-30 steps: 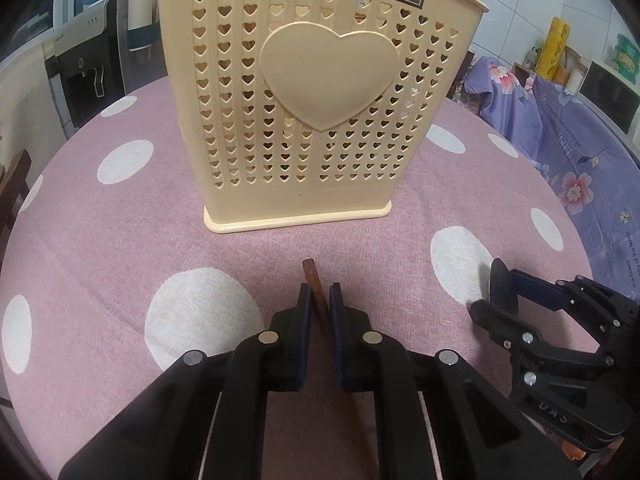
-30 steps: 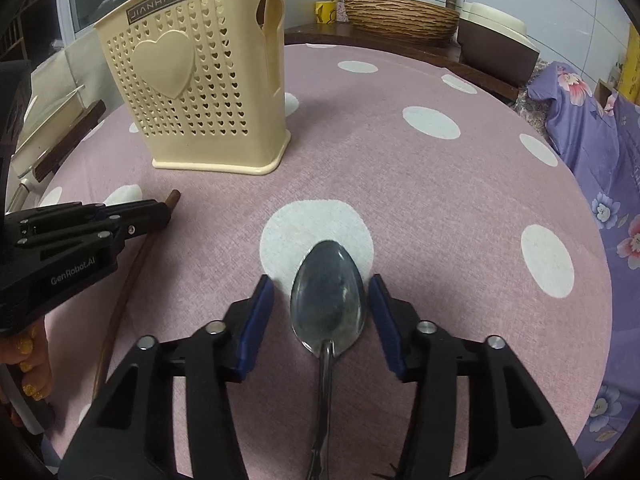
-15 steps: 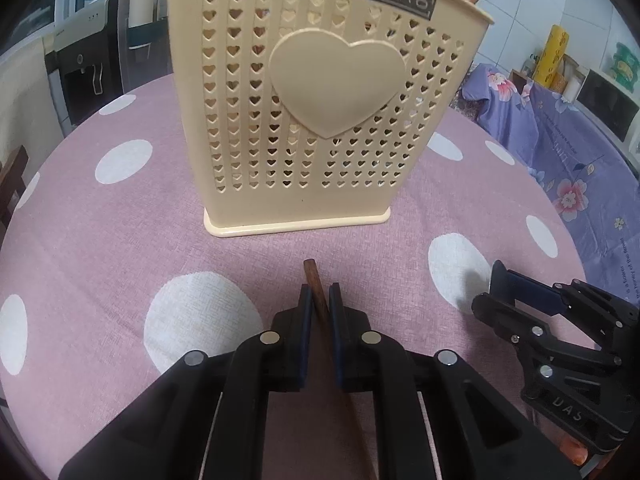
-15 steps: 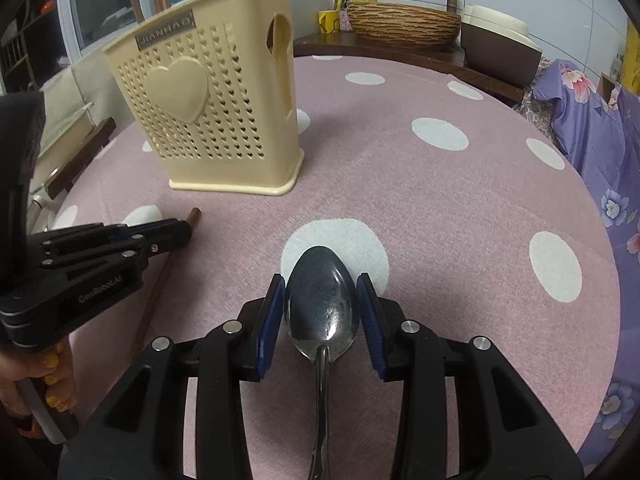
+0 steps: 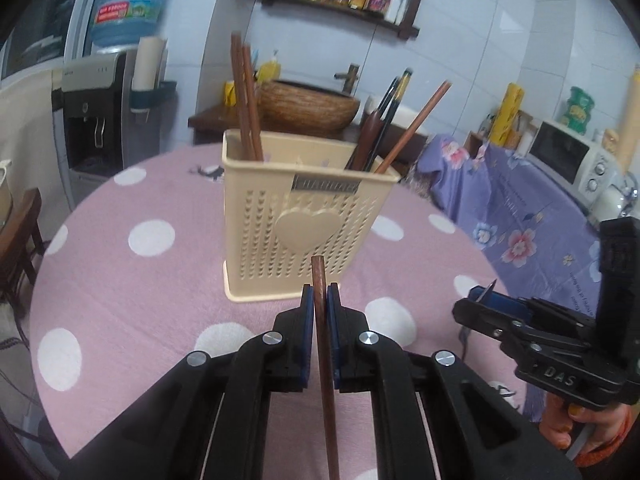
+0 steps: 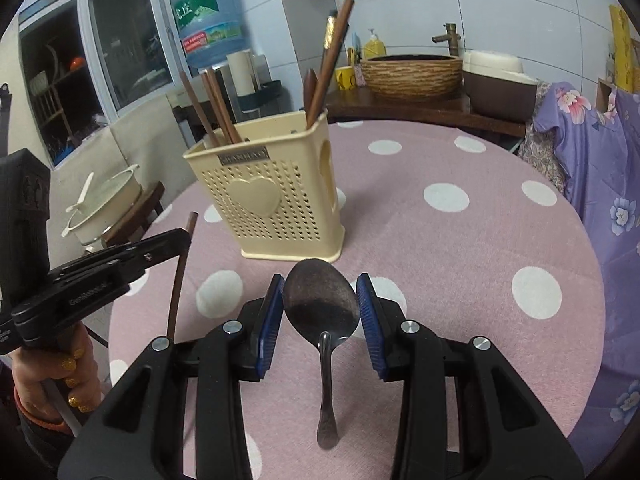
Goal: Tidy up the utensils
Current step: 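Carry the brown chopstick and silver spoon over the basket with both tools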
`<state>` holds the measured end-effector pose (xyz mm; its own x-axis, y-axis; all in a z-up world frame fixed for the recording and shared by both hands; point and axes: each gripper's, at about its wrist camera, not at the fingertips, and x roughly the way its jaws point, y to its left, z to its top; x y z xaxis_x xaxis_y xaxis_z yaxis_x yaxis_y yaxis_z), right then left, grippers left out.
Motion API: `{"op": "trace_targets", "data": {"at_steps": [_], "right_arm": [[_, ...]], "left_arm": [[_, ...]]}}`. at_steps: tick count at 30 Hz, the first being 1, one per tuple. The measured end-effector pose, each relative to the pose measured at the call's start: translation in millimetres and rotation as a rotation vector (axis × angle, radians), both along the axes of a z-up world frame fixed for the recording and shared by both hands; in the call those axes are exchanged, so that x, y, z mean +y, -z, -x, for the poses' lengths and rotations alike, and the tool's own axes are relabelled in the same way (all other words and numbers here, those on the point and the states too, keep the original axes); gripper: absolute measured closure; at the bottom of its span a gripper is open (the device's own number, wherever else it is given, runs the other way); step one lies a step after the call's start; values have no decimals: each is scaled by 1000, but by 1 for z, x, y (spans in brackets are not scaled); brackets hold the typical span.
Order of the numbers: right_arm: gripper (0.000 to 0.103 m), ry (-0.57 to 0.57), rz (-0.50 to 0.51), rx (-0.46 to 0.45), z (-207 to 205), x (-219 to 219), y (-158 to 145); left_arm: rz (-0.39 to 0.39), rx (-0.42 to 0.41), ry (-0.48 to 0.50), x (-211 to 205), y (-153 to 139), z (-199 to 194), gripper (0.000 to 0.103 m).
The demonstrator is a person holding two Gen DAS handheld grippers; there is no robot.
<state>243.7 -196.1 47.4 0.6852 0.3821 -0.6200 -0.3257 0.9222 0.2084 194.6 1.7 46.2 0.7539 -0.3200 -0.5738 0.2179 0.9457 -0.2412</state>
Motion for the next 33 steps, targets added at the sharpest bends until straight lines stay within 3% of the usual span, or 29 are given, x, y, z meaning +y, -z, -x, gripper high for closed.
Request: {"op": "trace_targets", "data": {"at_steps": [7,14,33], "right_arm": [[66,-27,-6,-56,18,7,-25],[66,-32,-3,-73,23,14,-31],[66,-50,2,-87,19,21,-41]], "left_arm": [[50,-94,30,4,-35,24,95],[66,-153,50,6,-55,34,96],[73,-204,65,11,-71,34,96]]}}
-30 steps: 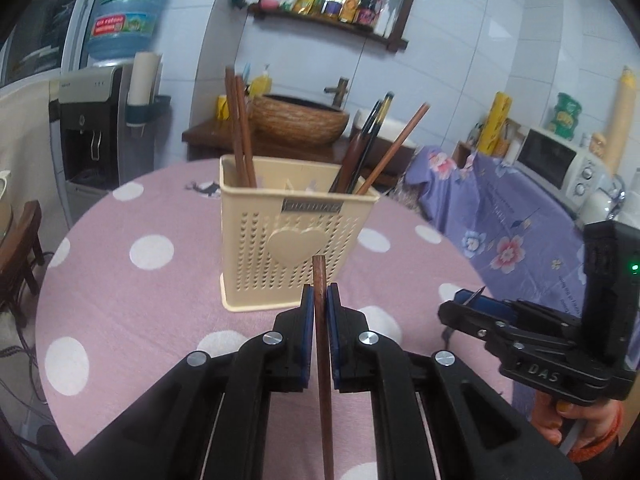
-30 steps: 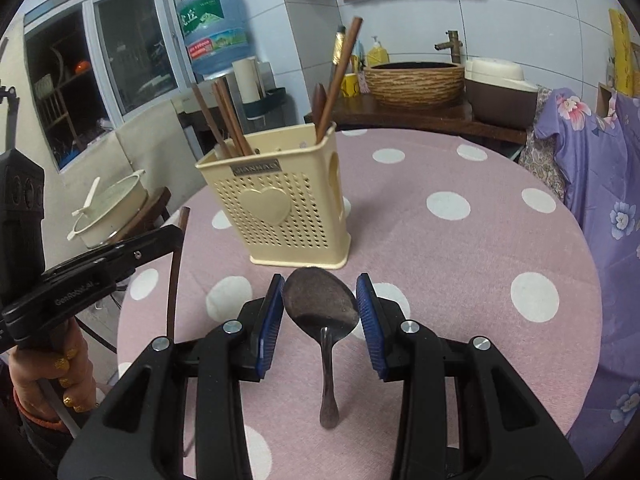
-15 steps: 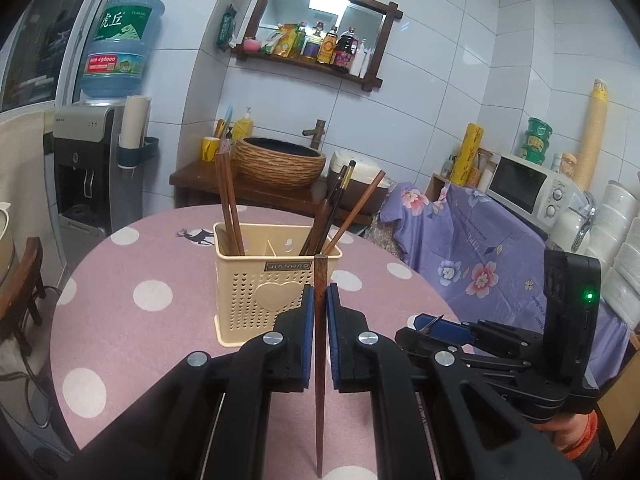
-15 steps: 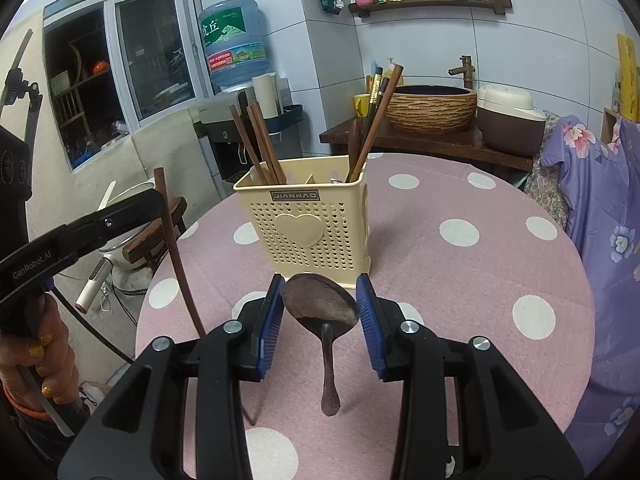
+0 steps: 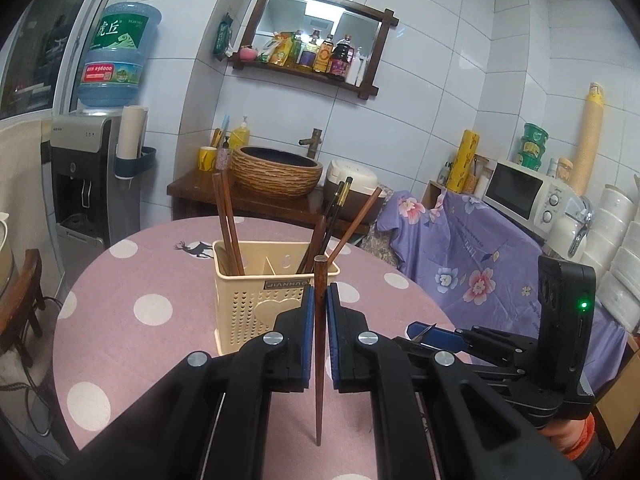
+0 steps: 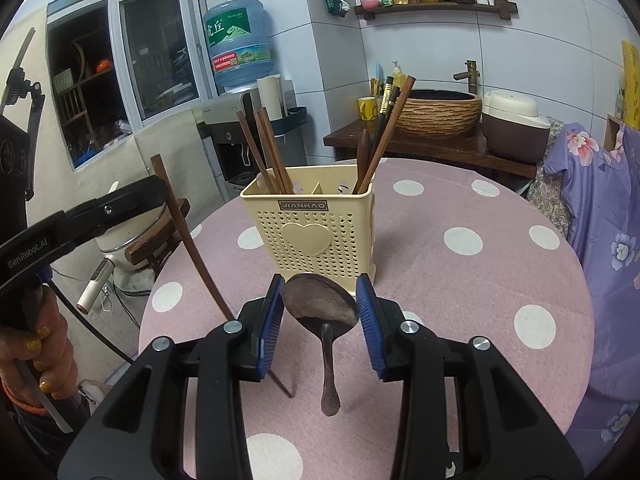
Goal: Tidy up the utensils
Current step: 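Carry the brown chopstick and silver spoon over the basket with both tools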
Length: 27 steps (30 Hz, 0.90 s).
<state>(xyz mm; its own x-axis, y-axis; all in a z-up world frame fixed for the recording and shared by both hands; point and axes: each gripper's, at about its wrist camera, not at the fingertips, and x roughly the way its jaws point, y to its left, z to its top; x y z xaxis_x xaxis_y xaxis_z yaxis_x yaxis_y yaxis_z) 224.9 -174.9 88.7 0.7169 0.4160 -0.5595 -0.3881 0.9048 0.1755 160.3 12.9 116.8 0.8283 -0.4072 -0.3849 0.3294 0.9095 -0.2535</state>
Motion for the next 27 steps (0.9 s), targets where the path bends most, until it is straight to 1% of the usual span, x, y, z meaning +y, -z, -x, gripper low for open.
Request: {"op": "trace_targets", "data": {"at_steps": [4,9,14,17,21,24,27], "right_arm": [[66,-8,-12,-8,-3,0,-8],[66,-22,-11,-40,-10,3,-30],[66,-27,-32,-101,-29,9,-74],[66,-4,-43,-156,-42,15,-104],[66,32,-58,-224,-66,24,-139],[66,58,-61,-239,-84,32,-143],[66,78,-64,-233,-102,39,-130]], "left_arm": [[-12,-22,7,-2,-10,-1,96],[-17,-51,22,-2,-30,-8,96],[-23,-118,10,2,-74,-20,96],[-22,-161,-6,4,-108,-31,96],[-37,-217,-65,4,-143,-45,96],[-55,-232,-111,1,-153,-61,96],[-80,-221,-151,-2,-145,-79,96]]}}
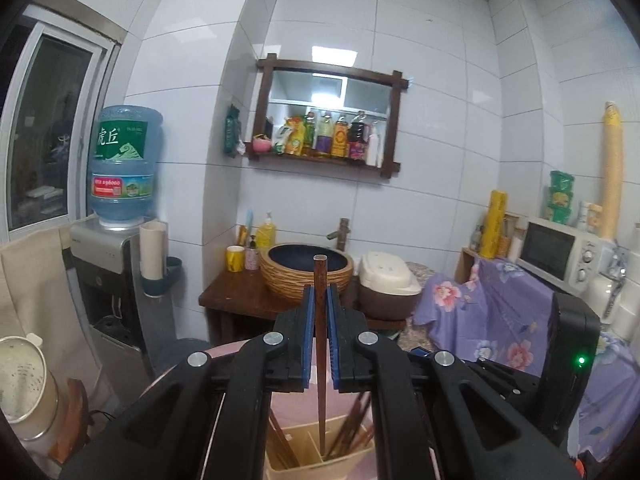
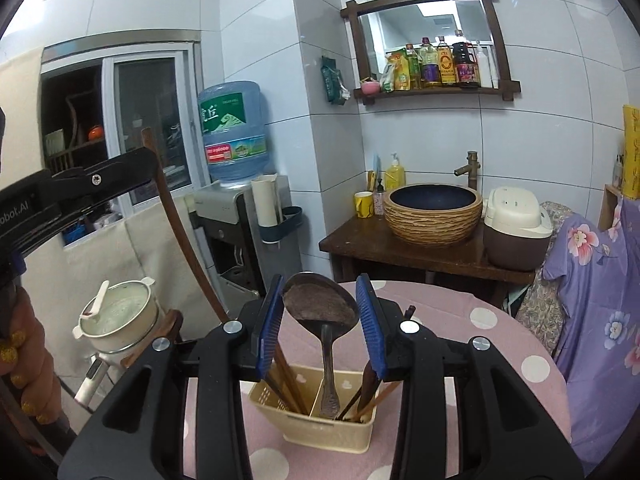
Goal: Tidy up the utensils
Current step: 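Carry the brown chopstick and silver spoon over the basket with both tools, then lower the chopstick and spoon into the basket and open both tools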
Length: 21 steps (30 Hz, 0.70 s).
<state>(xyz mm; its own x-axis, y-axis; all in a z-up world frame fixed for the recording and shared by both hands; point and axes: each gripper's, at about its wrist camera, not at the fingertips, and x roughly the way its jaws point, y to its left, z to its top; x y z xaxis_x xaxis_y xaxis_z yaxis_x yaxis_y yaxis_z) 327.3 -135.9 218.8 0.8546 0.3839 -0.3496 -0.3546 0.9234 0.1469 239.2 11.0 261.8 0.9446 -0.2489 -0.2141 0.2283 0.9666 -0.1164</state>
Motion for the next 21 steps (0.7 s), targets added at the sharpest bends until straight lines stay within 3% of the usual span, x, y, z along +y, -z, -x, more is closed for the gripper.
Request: {"op": "trace_targets", "data": {"at_steps": [10,21], "right_arm": [[66,36,66,36,-19,20,76],[66,42,139,74,-15,32,127]], "left_arm": [[-29,118,-52,1,83,-36,96],[-21,211,-36,1,139,-40,96]]}}
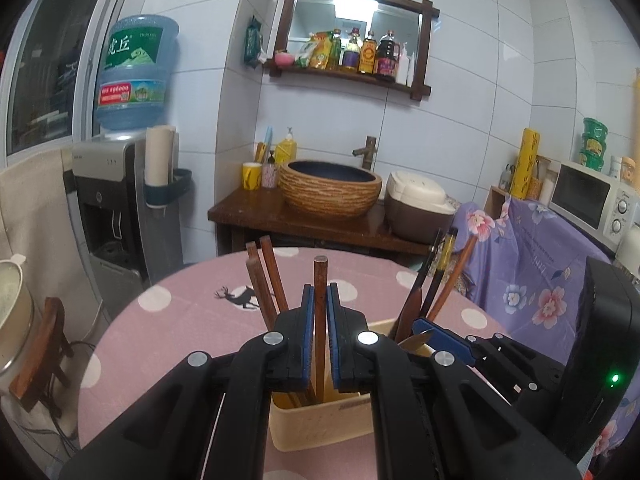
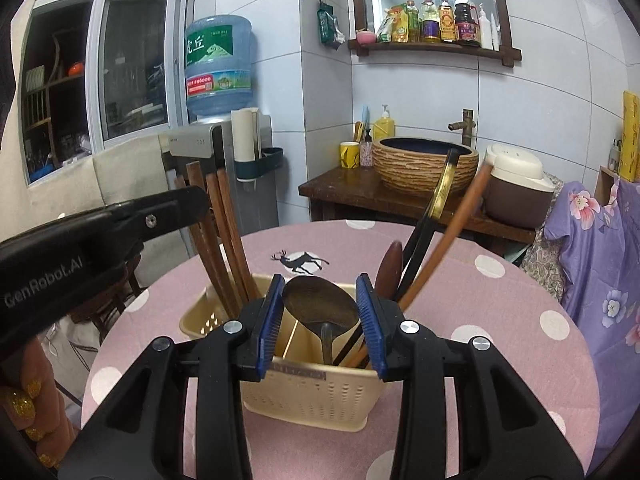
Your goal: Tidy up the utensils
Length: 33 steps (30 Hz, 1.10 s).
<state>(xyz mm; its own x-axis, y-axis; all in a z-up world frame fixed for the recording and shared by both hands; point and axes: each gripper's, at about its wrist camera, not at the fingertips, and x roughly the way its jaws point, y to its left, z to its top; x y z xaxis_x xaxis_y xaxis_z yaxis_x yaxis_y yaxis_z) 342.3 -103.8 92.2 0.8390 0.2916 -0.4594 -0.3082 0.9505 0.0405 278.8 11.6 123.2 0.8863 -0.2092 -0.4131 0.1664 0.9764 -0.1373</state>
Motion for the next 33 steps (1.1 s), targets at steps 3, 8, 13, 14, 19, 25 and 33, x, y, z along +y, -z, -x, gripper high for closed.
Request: {"op": "trace_targets", "data": {"at_steps": [3,8,13,14,19,25,33], "right_arm": [[65,5,17,6,-1,1,9],[62,2,14,-2,4,-2,13],[42,-9,27,-51,24,-11,14],[35,-8,30,-62,29,-14,14],[16,24,30,-92,66,-35,17],[6,37,21,-129,128,-52,26],[6,64,15,-177,201,-62,57]], "left_arm": [[-6,9,4,-1,4,0,96],[-1,12,-1,-1,9,1,96],[-11,-27,0,2,5,18,95],[-16,-41,-1,4,5,25,89],[-44,-108,-33,13,9,64,26],[-98,-184,-32,12,27,119,5],[-91,-221,-85,11,66,175,5]]}}
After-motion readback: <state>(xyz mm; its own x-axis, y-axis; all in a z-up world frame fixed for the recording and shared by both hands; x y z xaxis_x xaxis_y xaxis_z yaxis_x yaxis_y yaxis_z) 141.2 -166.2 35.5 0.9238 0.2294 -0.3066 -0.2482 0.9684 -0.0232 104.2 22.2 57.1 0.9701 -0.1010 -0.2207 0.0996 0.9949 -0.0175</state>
